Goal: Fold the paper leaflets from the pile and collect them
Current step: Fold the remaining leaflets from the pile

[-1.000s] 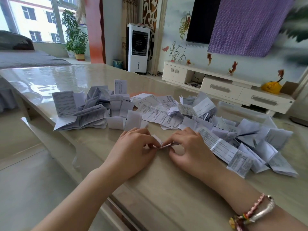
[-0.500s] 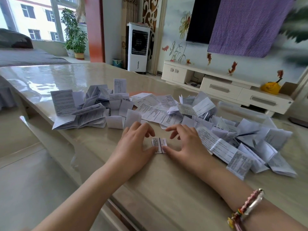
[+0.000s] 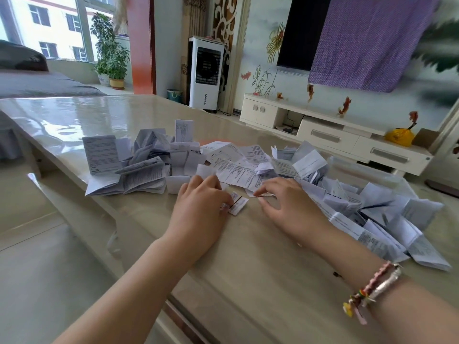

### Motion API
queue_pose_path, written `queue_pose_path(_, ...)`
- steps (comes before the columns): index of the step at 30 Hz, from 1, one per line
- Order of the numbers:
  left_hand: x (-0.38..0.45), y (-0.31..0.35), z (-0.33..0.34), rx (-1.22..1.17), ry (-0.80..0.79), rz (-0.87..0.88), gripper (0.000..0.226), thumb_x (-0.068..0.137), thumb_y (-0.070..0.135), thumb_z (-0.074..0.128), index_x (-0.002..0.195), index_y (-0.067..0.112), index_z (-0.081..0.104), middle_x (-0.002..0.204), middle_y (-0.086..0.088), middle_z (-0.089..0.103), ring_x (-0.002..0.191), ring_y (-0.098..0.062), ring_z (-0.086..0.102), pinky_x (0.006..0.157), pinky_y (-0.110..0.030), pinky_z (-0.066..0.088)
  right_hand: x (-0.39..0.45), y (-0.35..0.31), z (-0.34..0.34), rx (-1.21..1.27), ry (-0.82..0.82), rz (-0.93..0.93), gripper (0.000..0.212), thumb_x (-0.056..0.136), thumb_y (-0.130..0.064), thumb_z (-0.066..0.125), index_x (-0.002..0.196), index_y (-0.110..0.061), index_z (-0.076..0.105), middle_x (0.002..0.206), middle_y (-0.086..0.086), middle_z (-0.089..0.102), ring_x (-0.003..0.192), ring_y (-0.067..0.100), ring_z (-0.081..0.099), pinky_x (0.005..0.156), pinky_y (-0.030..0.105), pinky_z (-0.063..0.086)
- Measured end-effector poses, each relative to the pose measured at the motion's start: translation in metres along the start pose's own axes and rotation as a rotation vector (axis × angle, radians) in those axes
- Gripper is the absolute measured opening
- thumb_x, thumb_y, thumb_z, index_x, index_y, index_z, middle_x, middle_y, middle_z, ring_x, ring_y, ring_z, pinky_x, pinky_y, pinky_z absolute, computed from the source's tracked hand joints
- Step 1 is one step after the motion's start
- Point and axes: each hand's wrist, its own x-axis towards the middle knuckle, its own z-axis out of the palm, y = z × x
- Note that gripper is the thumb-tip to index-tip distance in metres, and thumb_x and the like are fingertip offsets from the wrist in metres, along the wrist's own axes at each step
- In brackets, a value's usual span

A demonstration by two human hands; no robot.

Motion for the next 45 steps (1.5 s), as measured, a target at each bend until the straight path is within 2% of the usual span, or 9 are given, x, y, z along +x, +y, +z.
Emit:
queue_pose_path(5, 0.004, 0.001, 0.003, -0.05, -0.024, 0.007, 0.027, 0.089, 0.023, 0.058, 0.105, 0.04, 0.071, 0.094, 0.011, 0.048, 0.102, -0.016, 0.043, 0.079, -0.026, 0.022, 0.038, -0.004, 0.018, -0.044, -0.264, 0.066, 0.035, 0.101, -0.033, 0.038, 0.11, -0.017, 0.067, 0.139, 0.011, 0.048, 0.132, 0.029, 0.037, 0.105, 0.039, 0.033)
queue_pose_path(10, 0.001, 0.0, 0.005, -0.076, -0.092, 0.032, 0.029, 0.092, 0.031, 0.052, 0.111, 0.047, 0.067, 0.094, 0.014, 0.041, 0.106, -0.014, 0.042, 0.087, -0.027, 0.027, 0.05, -0.004, 0.023, 0.004, -0.224, 0.15, 0.037, 0.099, -0.026, 0.033, 0.062, -0.024, 0.038, 0.09, 0.011, 0.052, 0.096, 0.026, 0.05, 0.077, 0.032, 0.034)
queue_pose_path(13, 0.0, -0.003, 0.004, -0.026, -0.102, -0.001, 0.028, 0.093, 0.039, 0.049, 0.116, 0.048, 0.063, 0.098, 0.012, 0.04, 0.109, -0.015, 0.042, 0.095, -0.03, 0.031, 0.043, -0.002, 0.018, -0.018, -0.184, 0.136, 0.038, 0.1, -0.024, 0.033, 0.065, -0.027, 0.047, 0.09, 0.004, 0.053, 0.104, 0.028, 0.049, 0.081, 0.034, 0.036)
queue_pose_path(17, 0.004, -0.005, 0.004, 0.0, -0.078, -0.043, 0.028, 0.093, 0.04, 0.051, 0.117, 0.045, 0.064, 0.109, 0.01, 0.05, 0.111, -0.016, 0.044, 0.097, -0.03, 0.031, 0.021, -0.002, 0.003, -0.017, -0.003, 0.069, 0.033, 0.101, -0.022, 0.04, 0.124, -0.015, 0.063, 0.131, -0.008, 0.056, 0.115, 0.022, 0.037, 0.097, 0.029, 0.026)
queue_pose_path(28, 0.002, -0.001, 0.004, -0.197, 0.001, -0.171, 0.017, 0.081, 0.032, 0.066, 0.097, 0.026, 0.068, 0.096, 0.008, 0.062, 0.087, -0.018, 0.056, 0.079, -0.03, 0.045, -0.041, 0.008, -0.011, 0.389, 0.142, -0.086, 0.03, 0.085, 0.004, 0.062, 0.102, -0.018, 0.073, 0.104, -0.019, 0.067, 0.091, -0.004, 0.064, 0.075, 0.003, 0.04)
queue_pose_path(33, -0.003, -0.011, 0.002, -0.394, -0.066, -0.17, 0.064, 0.071, 0.022, 0.08, 0.129, 0.029, 0.053, 0.103, 0.014, 0.063, 0.091, -0.009, 0.059, 0.081, -0.029, 0.05, -0.048, 0.018, -0.01, 0.409, 0.088, -0.07, 0.02, 0.084, -0.01, 0.065, 0.087, -0.03, 0.062, 0.091, -0.02, 0.066, 0.077, 0.018, 0.061, 0.063, 0.027, 0.046)
queue_pose_path(37, -0.005, -0.016, 0.005, -0.44, -0.099, -0.037, 0.06, 0.074, 0.008, 0.078, 0.119, 0.04, 0.056, 0.108, 0.014, 0.056, 0.094, -0.007, 0.055, 0.082, -0.011, 0.043, -0.046, 0.02, -0.006, 0.441, 0.035, -0.045, 0.029, 0.083, -0.012, 0.07, 0.084, -0.029, 0.046, 0.092, -0.013, 0.066, 0.08, 0.012, 0.062, 0.067, 0.028, 0.048)
queue_pose_path(42, -0.013, -0.01, 0.009, -0.442, -0.08, 0.123, 0.042, 0.067, 0.013, 0.082, 0.093, 0.044, 0.071, 0.117, 0.022, 0.053, 0.11, -0.02, 0.054, 0.095, -0.041, 0.046, -0.046, 0.022, -0.002, 0.292, -0.076, -0.029, 0.037, 0.078, -0.036, 0.076, 0.1, -0.032, 0.046, 0.108, -0.02, 0.062, 0.099, 0.011, 0.061, 0.088, 0.035, 0.05)
queue_pose_path(45, -0.015, -0.01, 0.008, -0.352, -0.053, 0.167, 0.046, 0.068, 0.006, 0.076, 0.093, 0.045, 0.07, 0.103, 0.027, 0.058, 0.097, -0.012, 0.057, 0.087, -0.041, 0.048, -0.046, 0.026, 0.001, 0.184, -0.051, -0.087, 0.03, 0.081, -0.033, 0.072, 0.103, -0.032, 0.053, 0.122, -0.016, 0.059, 0.135, 0.009, 0.038, 0.112, 0.038, 0.028)
